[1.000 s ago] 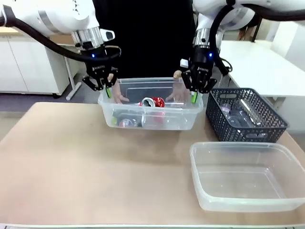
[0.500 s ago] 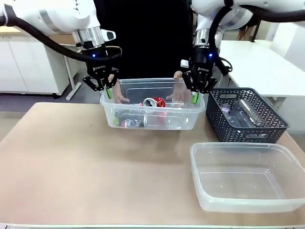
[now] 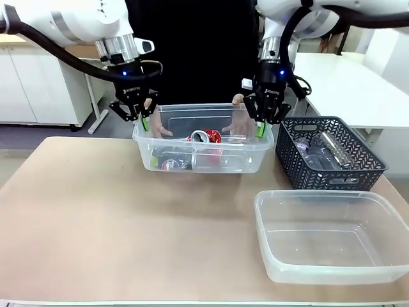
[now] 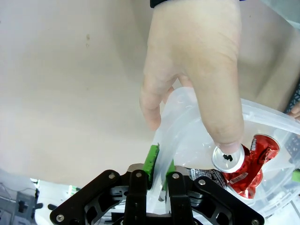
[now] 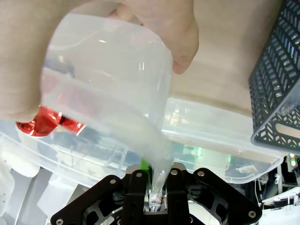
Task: Sort the waste into each basket.
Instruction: Release the Organizing box you were holding.
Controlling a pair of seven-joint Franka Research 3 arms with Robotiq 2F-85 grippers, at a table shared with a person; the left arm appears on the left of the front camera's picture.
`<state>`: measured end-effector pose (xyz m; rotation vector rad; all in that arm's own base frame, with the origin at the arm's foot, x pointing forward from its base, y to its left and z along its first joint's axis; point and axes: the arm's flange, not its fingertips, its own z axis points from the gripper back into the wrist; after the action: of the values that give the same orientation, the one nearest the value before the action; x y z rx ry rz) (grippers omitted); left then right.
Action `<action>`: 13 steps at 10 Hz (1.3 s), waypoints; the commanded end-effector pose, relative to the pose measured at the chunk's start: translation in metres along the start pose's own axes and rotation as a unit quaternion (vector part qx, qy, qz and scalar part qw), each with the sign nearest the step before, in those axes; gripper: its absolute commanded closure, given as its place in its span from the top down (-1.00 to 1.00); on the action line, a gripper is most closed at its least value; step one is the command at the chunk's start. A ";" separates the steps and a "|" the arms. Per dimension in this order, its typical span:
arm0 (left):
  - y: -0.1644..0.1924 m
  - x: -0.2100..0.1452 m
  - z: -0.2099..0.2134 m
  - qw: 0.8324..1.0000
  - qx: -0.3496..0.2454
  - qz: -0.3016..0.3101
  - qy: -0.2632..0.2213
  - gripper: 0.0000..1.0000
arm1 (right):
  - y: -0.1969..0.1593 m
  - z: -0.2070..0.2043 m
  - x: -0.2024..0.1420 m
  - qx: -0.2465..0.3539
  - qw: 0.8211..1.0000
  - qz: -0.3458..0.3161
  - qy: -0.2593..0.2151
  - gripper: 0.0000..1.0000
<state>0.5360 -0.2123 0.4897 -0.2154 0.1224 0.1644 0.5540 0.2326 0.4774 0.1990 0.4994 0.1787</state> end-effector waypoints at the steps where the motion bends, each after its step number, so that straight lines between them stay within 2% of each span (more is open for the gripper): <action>1: -0.005 -0.001 -0.001 1.000 0.009 -0.010 0.005 0.27 | -0.006 0.001 -0.018 0.009 0.999 0.014 -0.039 0.15; 2: -0.009 -0.001 0.000 1.000 0.002 -0.018 -0.007 0.49 | -0.008 0.001 -0.030 0.011 0.998 0.017 -0.065 0.33; 3: -0.014 -0.004 0.002 1.000 0.000 -0.021 -0.012 1.00 | -0.010 0.001 -0.036 0.006 0.996 0.011 -0.091 1.00; 5: -0.016 -0.009 0.003 1.000 0.000 -0.020 -0.023 1.00 | -0.010 0.003 -0.039 0.003 0.989 0.035 -0.140 1.00; 6: -0.016 -0.012 0.004 0.999 -0.002 -0.020 -0.027 0.99 | -0.011 0.002 -0.039 0.000 0.986 0.041 -0.164 0.84; 7: -0.017 -0.014 0.005 0.999 -0.004 -0.022 -0.030 1.00 | -0.011 0.003 -0.039 -0.003 0.984 0.045 -0.174 1.00; 10: -0.020 -0.011 0.001 0.999 -0.001 -0.024 -0.025 1.00 | -0.012 0.000 -0.035 -0.028 0.982 0.035 -0.181 1.00; 11: -0.020 -0.010 0.000 0.999 -0.009 -0.025 -0.026 1.00 | -0.013 -0.001 -0.028 -0.032 0.985 0.014 -0.168 1.00; 13: -0.021 -0.010 0.003 1.000 -0.005 -0.021 -0.018 1.00 | -0.008 0.006 -0.029 -0.011 0.985 0.029 -0.168 1.00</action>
<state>0.5306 -0.2341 0.4971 -0.2242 0.0831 0.1260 0.5326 0.2171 0.4892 0.2026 0.1616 0.2019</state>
